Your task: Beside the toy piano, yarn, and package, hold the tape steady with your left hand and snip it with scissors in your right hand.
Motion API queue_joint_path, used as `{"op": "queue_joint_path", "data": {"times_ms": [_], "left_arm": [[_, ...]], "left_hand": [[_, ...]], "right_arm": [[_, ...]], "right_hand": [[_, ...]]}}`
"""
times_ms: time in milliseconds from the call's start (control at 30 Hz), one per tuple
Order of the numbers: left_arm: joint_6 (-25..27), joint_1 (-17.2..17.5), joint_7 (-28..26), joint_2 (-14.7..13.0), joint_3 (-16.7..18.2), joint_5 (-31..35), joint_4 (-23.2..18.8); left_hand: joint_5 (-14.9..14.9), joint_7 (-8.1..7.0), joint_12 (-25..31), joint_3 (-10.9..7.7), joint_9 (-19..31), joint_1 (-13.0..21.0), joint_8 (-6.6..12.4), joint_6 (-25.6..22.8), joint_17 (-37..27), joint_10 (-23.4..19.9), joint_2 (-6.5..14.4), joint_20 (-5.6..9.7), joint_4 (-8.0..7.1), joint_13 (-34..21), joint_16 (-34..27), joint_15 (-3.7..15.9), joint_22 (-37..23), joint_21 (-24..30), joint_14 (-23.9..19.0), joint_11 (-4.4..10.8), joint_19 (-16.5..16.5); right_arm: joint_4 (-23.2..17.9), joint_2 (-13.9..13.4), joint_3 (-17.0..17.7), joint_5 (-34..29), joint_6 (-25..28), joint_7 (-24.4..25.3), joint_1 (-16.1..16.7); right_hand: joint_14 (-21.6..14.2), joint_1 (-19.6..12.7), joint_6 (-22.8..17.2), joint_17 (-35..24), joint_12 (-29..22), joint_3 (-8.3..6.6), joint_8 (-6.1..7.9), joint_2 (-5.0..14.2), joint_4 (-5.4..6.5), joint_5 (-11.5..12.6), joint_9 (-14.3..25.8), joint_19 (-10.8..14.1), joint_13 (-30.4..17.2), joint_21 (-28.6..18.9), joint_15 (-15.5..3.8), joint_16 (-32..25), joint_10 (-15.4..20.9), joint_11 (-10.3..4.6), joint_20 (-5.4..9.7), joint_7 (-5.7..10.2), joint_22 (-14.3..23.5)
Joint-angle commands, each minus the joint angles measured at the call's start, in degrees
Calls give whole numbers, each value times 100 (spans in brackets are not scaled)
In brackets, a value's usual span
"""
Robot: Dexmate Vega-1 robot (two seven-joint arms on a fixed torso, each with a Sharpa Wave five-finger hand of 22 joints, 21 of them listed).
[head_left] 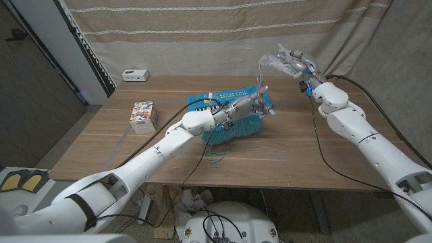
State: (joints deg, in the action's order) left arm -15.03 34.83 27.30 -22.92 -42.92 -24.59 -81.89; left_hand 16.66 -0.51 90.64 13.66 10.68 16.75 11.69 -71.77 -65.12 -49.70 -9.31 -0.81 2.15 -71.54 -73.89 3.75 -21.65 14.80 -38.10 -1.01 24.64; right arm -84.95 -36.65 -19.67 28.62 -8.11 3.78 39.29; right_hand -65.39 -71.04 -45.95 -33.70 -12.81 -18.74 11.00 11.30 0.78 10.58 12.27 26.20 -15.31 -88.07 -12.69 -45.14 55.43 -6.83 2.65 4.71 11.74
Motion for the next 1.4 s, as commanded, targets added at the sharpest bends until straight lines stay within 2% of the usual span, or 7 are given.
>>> {"op": "queue_joint_path", "data": {"times_ms": [33, 300, 833, 1067, 1100, 1400], "left_arm": [[-221, -60, -122, 189, -32, 115, 280], [-218, -20, -76, 191, -84, 118, 275], [-263, 185, -274, -54, -81, 348, -229], [-291, 164, -290, -95, -83, 427, -239], [-289, 156, -284, -101, -85, 436, -230], [-366, 99, -304, -124, -90, 565, -130]], "left_hand": [[20, 596, 32, 614, 3, -55, 14, -626, -19, -848, 10, 8, 403, -6, -4, 536, -32, -35, -57, 778, 16], [23, 591, 33, 614, 3, -58, 16, -632, -44, -855, 9, 8, 402, -6, -17, 540, -31, -37, -50, 779, 14], [27, 582, 33, 618, 2, -86, 6, -606, -17, -834, 6, -4, 390, -6, 4, 539, -30, -43, -41, 776, -1], [28, 568, 35, 618, 2, -96, 4, -601, -38, -843, 9, -5, 385, -6, -6, 536, -31, -43, -33, 787, -4], [28, 569, 31, 617, 2, -98, 3, -599, -44, -832, 10, -7, 384, -6, -10, 534, -31, -44, -32, 785, -6], [31, 580, 33, 614, 2, -114, 2, -596, -19, -837, 22, -16, 374, -6, 6, 522, -34, -44, -34, 793, -12]], "right_arm": [[-117, -129, -22, -25, 72, -69, 47], [-191, -179, 8, -67, 102, 14, 111], [-205, -142, 16, -8, 161, 22, 103], [-361, -182, 1, -17, 310, 92, 149], [-396, -199, 3, -25, 324, 100, 161], [-698, -398, 9, -222, 531, 258, 266]], "right_hand": [[-33, -36, -18, 1, -7, -9, -7, 13, -13, -6, 7, 52, -19, -21, -57, -27, 9, 29, 903, -39, -4], [-37, -30, -18, 2, -4, -8, -7, 11, -11, -7, 7, 54, -20, -23, -57, -34, 7, 38, 899, -40, -3], [-43, -33, -23, 8, -5, -13, -5, 9, -21, -8, 7, 65, -25, -28, -57, -49, 22, 40, 899, -46, -1], [-46, -35, -26, 8, -4, -14, -4, 10, -24, -8, 7, 73, -26, -33, -56, -56, 24, 36, 901, -50, 1], [-42, -39, -29, 17, -16, -19, -3, 12, -28, -8, 7, 81, -27, -34, -56, -53, 59, 84, 903, -53, 0], [-49, -36, -29, 21, -1, -18, -4, 8, -32, -9, 7, 83, -28, -28, -56, -65, 31, 45, 900, -52, -3]]}}
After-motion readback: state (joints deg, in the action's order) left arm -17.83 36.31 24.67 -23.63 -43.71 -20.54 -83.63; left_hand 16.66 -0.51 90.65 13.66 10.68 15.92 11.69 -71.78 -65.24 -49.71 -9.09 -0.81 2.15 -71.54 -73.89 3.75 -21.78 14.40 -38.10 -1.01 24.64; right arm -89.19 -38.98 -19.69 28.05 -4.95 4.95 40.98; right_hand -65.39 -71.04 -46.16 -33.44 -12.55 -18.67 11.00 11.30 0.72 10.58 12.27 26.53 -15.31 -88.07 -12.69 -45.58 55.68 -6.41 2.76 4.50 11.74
